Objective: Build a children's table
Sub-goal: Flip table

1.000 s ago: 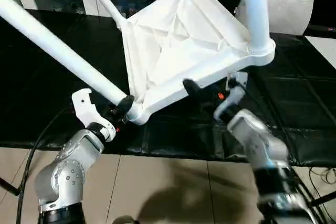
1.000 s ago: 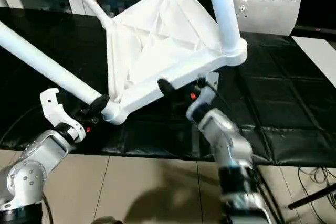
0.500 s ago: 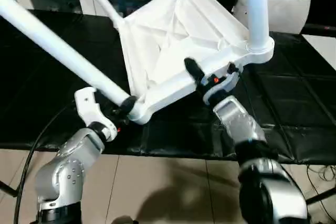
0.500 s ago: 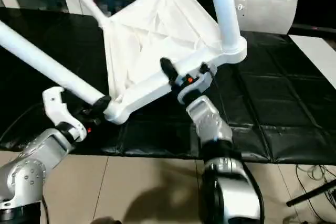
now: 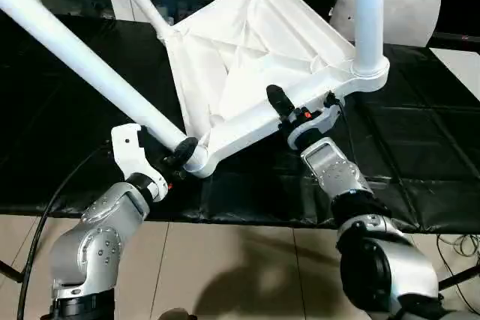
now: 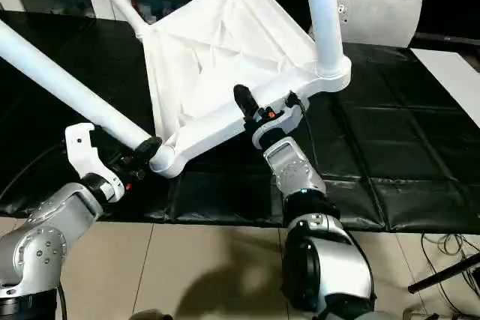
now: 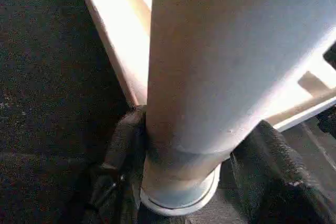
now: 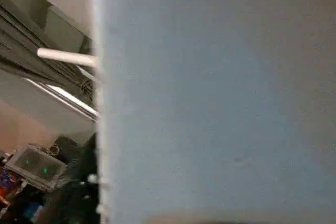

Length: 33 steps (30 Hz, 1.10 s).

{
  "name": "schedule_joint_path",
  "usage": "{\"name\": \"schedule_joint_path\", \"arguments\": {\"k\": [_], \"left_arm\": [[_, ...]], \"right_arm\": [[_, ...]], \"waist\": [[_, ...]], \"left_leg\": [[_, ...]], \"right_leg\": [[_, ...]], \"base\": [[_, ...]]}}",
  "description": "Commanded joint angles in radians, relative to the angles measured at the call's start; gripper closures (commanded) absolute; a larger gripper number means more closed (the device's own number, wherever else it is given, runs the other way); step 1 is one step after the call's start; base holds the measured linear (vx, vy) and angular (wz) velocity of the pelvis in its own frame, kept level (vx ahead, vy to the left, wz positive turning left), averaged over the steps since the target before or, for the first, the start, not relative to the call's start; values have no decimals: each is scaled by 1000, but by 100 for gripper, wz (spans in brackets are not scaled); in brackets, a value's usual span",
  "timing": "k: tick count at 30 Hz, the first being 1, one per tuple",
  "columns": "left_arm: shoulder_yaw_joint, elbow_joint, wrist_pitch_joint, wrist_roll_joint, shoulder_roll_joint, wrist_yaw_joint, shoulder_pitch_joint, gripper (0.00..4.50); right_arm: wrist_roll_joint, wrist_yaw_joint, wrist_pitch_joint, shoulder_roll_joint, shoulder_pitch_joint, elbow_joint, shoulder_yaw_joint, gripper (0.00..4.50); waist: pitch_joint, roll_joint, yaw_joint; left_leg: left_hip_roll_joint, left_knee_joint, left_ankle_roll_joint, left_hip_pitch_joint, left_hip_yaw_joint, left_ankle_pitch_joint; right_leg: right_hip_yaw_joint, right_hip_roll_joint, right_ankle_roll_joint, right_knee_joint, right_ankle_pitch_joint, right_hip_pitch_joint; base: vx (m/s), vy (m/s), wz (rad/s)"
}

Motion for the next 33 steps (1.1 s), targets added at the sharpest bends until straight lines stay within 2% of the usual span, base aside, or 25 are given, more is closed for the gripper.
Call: {"name": "schedule_joint_path", "arguments": {"k": [1, 5, 6, 9, 10, 14, 16, 17, 18, 19, 20, 21, 23, 26, 28, 30, 31, 32, 33], "left_arm": [[-80, 52, 45, -5, -20, -33, 22, 246], [-86, 52, 30, 3, -13, -38, 22, 246], [-89, 51, 19, 10, -10, -40, 22, 246], [-91, 48, 10, 18, -8, -39, 24, 246], [-97, 45, 4, 25, -3, -42, 26, 190], [-124, 36, -29, 61, 27, -68, 36, 166], [-132, 17, -56, 75, 45, -81, 59, 154], [-133, 11, -62, 76, 50, -87, 66, 142], [-137, 7, -79, 85, 57, -92, 72, 134], [-138, 3, -89, 90, 61, -93, 80, 129], [-139, -5, -117, 104, 69, -99, 91, 129], [-139, -7, -122, 106, 71, -100, 92, 109], [-155, -37, -174, 135, 100, -127, 118, 91], [-189, -82, -230, 171, 141, -165, 140, 71], [-205, -161, -262, 172, 157, -194, 153, 52], [-216, -194, -267, 173, 167, -206, 153, 47], [-218, -199, -266, 173, 169, -207, 152, 39], [-238, -243, -256, 168, 192, -226, 140, 22], [-248, -264, -247, 166, 203, -232, 128, 12]], "right_arm": [[-3, 52, 10, 18, -64, -13, 22, 177], [-10, 62, -6, 17, -66, -7, 23, 212], [-11, 66, -13, 15, -70, 1, 17, 219], [-13, 64, -21, 11, -74, 4, 11, 235], [-17, 59, -30, 8, -74, 4, 12, 241], [-36, 32, -67, -7, -66, -9, 10, 245], [-46, -16, -126, -27, -58, -39, -4, 245], [-46, -28, -137, -32, -57, -48, -9, 245], [-42, -35, -145, -37, -59, -53, -18, 245], [-39, -47, -159, -44, -61, -59, -29, 245], [-32, -65, -171, -56, -62, -75, -45, 245], [-31, -69, -173, -58, -62, -78, -48, 245], [-43, -112, -198, -91, -53, -129, -61, 246], [-78, -135, -202, -123, -20, -212, -40, 246], [-118, -183, -178, -159, 37, -342, -22, 246], [-137, -211, -164, -175, 65, -404, -16, 246], [-140, -216, -162, -178, 69, -413, -16, 247], [-188, -253, -148, -204, 109, -500, 0, 248], [-213, -270, -134, -218, 129, -545, 12, 250]], "waist": [[-59, 1, 2], [-67, -2, 4], [-66, -2, 5], [-65, -2, 6], [-65, 0, 6], [-70, -2, 8], [-80, -1, 8], [-81, 2, 10], [-79, 0, 12], [-76, 1, 13], [-74, 1, 14], [-72, 4, 16], [-71, 2, 20], [-70, 6, 33], [-69, 8, 43], [-71, 3, 50], [-69, 3, 53], [-68, 0, 47], [-68, 0, 52]], "left_leg": [[78, -67, 55, 19, -20, -27], [75, -57, 84, 12, -18, 38], [75, -56, 93, 11, -17, 39], [77, -56, 93, 11, -16, 20], [78, -56, 92, 12, -16, 20], [76, -52, 102, 11, -16, 57], [73, -40, 125, 8, -17, 138], [73, -36, 132, 8, -16, 154], [73, -35, 142, 5, -14, 160], [74, -37, 141, 4, -12, 131], [75, -39, 137, 5, -12, 110], [79, -42, 126, 8, -12, 76], [82, -45, 110, 11, -13, 57], [81, -44, 91, 18, -10, 58], [82, -47, 66, 18, -10, 54], [79, -45, 48, 19, -8, 63], [77, -48, 36, 18, -6, 42], [76, -49, 30, 14, -5, 26], [75, -51, 16, 18, -5, 8]], "right_leg": [[34, -92, -253, -56, 113, 24], [33, -90, -259, -45, 211, 24], [33, -89, -262, -44, 219, 21], [32, -89, -268, -45, 190, 20], [32, -89, -268, -45, 188, 20], [31, -87, -261, -38, 225, 20], [30, -84, -263, -24, 337, 20], [29, -83, -267, -20, 365, 16], [29, -80, -273, -20, 386, 13], [28, -81, -275, -23, 358, 12], [29, -82, -275, -26, 334, 11], [30, -84, -272, -30, 288, 9], [28, -82, -260, -33, 248, 8], [27, -74, -225, -32, 238, 2], [27, -74, -196, -32, 230, 2], [27, -70, -175, -30, 251, -1], [28, -71, -166, -34, 231, -2], [29, -72, -163, -34, 218, 0], [29, -71, -145, -38, 186, -1]], "base": [[0, 0, 0], [0, 0, 0], [0, 0, 0], [0, 0, 0], [0, 0, 0], [0, 0, 0], [0, 0, 0], [0, 0, 0], [0, 0, 0], [0, 0, 0], [0, 0, 0], [0, 0, 0], [0, 0, 0], [0, 0, 0], [0, 0, 0], [0, 0, 0], [0, 0, 0], [0, 0, 0], [0, 0, 0]]}}
